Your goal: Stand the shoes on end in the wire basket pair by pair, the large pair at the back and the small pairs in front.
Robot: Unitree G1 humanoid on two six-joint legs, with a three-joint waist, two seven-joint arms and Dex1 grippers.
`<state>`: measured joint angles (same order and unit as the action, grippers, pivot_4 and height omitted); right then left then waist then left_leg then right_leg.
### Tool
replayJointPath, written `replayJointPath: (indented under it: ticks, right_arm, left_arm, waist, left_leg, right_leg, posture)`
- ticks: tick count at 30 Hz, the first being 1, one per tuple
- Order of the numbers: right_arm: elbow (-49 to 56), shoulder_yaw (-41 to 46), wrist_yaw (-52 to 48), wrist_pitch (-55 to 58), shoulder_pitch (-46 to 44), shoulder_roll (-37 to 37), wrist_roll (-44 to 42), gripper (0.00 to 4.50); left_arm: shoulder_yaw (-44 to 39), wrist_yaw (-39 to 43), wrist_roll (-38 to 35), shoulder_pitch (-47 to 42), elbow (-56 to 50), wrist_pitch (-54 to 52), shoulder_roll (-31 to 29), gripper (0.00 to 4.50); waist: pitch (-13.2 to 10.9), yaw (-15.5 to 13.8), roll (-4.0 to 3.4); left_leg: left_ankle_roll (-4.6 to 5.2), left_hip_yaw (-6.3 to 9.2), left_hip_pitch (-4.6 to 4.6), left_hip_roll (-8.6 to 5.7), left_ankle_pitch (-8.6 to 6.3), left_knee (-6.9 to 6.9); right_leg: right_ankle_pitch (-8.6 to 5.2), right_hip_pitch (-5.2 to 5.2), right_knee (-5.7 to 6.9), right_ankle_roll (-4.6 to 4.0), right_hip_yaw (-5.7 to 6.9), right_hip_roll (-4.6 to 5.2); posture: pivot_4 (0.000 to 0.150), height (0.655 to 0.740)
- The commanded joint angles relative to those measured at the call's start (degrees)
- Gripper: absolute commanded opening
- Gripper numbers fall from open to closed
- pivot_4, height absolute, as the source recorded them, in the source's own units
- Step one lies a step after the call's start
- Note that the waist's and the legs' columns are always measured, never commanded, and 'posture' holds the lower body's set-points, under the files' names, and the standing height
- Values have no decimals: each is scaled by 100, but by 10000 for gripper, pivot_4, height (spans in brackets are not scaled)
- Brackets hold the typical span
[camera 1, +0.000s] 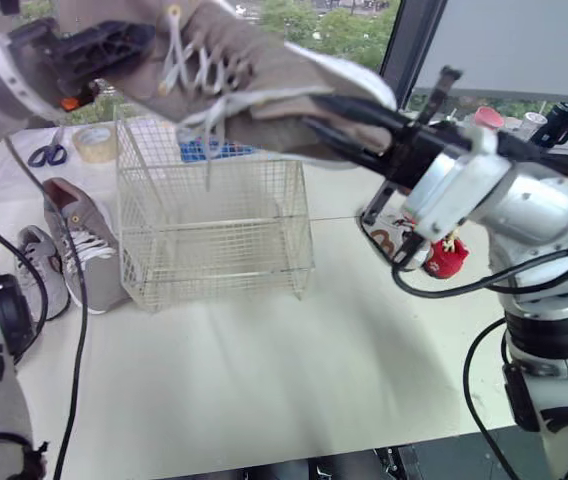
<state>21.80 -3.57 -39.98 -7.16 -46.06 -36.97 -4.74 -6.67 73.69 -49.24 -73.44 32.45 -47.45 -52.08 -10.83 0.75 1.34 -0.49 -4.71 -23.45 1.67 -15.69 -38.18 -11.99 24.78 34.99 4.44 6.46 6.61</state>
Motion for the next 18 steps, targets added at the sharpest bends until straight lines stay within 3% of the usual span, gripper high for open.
replayJointPath:
  ticks: [1, 3, 5, 12, 17, 18]
  right_arm:
    - [3, 205, 133, -185, -234, 38, 80, 1331]
    - [-21, 183, 123, -273, -226, 37, 137, 1331]
    - [-51, 158, 109, -375, -226, 37, 201, 1265]
    - [-90, 99, 187, -433, -254, 128, 358, 1265]
    - [-236, 326, 482, 59, -284, 320, 386, 1265]
    - [-315, 470, 593, 264, -304, 361, 323, 6144]
  left_arm:
    - [-130, 132, 181, -303, -4, -98, 0, 45000]
    - [-171, 157, 263, -381, 82, -156, 46, 45000]
    - [-167, 215, 313, -385, 50, -215, 103, 39191]
    - [-484, -23, 165, -99, -492, -607, 292, 8076]
    - [-1358, -934, -126, 305, -734, -953, 407, 6453]
    - [-1648, -1295, -173, 399, -726, -916, 493, 6397]
  waist:
    - [0, 0, 1]
    - [0, 0, 1]
    - [0, 3, 1]
    - [-1, 2, 1]
    - [-1, -1, 1]
    - [-1, -4, 1]
  left_leg:
    - [0, 1, 0, 1, 0, -1]
    - [-1, 2, 1, 1, 1, -1]
    - [-1, 1, 1, 1, 1, -2]
    - [-2, 3, 2, 4, 2, -2]
    - [-5, 4, 3, 5, 4, -7]
    - [-5, 4, 4, 6, 4, -8]
  right_leg:
    - [0, 0, 0, 0, 0, 0]
    - [0, 0, 0, 0, 0, 0]
    - [0, 0, 2, 0, 0, 0]
    - [1, 0, 12, 0, 0, 0]
    - [1, -1, 16, 0, -1, 2]
    - [1, -1, 17, 0, -1, 2]
  posture:
    - [1500, 7400]
    - [1500, 7400]
    - [1500, 7400]
    - [1500, 7400]
    - [1500, 7400]
    - [1500, 7400]
